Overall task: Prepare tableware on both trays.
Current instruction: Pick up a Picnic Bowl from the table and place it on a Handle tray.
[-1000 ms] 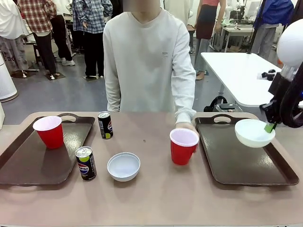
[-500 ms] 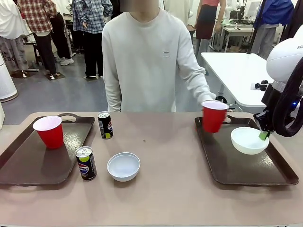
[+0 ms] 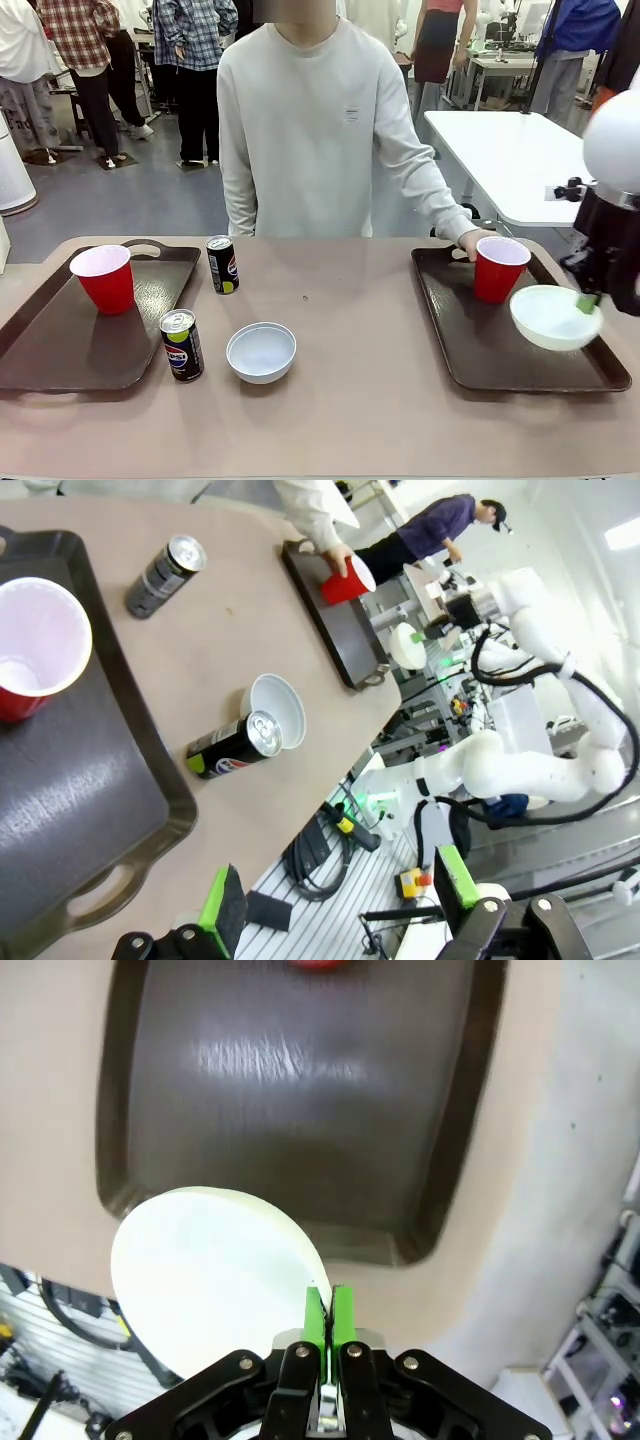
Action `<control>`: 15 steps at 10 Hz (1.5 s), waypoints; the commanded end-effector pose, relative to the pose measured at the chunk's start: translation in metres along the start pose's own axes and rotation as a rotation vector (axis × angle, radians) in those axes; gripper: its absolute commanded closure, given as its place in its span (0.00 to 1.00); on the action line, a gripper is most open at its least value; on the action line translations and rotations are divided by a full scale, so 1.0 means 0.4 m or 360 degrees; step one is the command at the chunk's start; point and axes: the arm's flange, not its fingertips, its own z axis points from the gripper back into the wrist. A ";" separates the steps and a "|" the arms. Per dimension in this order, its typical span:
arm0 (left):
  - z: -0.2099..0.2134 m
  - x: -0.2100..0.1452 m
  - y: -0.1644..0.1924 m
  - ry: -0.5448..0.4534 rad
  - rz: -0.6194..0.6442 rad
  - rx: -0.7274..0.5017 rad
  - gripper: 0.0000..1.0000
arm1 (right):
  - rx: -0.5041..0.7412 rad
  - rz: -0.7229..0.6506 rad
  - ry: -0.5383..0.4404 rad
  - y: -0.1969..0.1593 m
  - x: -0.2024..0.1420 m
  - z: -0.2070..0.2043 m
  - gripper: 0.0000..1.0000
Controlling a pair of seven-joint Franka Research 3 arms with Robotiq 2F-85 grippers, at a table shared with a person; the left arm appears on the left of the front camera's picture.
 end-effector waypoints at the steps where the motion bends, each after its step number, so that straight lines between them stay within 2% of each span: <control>1: 0.000 -0.003 0.002 -0.0028 -0.0048 -0.0033 0.00 | -0.0053 -0.0098 -0.0015 -0.001 -0.058 0.031 0.96; 4: 0.000 -0.003 0.002 -0.0028 -0.0048 -0.0033 0.00 | 0.0029 -0.0123 0.0065 -0.001 0.025 -0.025 0.96; 7: 0.000 -0.003 0.002 -0.0028 -0.0048 -0.0033 0.00 | 0.0131 -0.0060 0.0017 0.008 0.150 -0.116 0.96; 10: 0.000 -0.003 0.002 -0.0028 -0.0048 -0.0033 0.00 | 0.0206 -0.0029 -0.0056 -0.014 0.208 -0.179 0.96; 12: 0.000 -0.003 0.002 -0.0028 -0.0048 -0.0033 0.00 | 0.0245 -0.0049 -0.0038 -0.030 0.230 -0.215 0.96; 13: 0.000 -0.003 0.002 -0.0028 -0.0048 -0.0033 0.00 | 0.0281 -0.0029 -0.0038 -0.028 0.226 -0.218 0.39; 14: 0.000 -0.003 0.002 -0.0028 -0.0048 -0.0033 0.00 | 0.0274 -0.0024 -0.0063 -0.023 0.216 -0.194 0.38; 15: 0.000 -0.003 0.002 -0.0028 -0.0048 -0.0033 0.00 | 0.0286 -0.0020 -0.0078 -0.015 0.197 -0.161 0.00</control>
